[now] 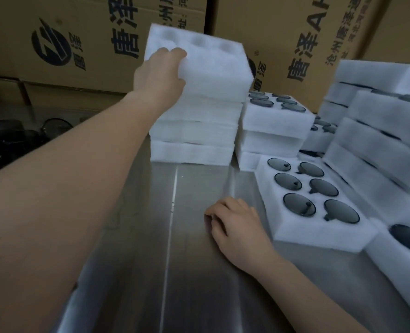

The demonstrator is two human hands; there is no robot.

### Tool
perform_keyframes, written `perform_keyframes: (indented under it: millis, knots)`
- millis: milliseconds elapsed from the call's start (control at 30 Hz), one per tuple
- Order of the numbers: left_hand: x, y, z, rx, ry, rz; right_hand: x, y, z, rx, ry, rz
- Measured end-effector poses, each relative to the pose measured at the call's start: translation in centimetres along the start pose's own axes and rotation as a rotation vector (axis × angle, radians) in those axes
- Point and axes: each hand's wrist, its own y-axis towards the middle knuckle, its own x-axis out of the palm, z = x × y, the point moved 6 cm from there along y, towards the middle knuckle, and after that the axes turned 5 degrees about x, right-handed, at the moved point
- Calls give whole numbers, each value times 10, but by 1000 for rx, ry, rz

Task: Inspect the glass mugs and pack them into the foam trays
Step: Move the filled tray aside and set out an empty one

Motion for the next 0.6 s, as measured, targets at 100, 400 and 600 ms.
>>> perform_keyframes:
  millis: [100,400,600]
  knots:
    - [-14,-9,18,-5,-35,63,-1,0,-1,-2,7,11]
    - [-50,-75,67,-80,-139,29,-5,-2,7,29,189,27]
    - [-53,-151,84,-103,-148,-135,-28,-11,35,400,808,232]
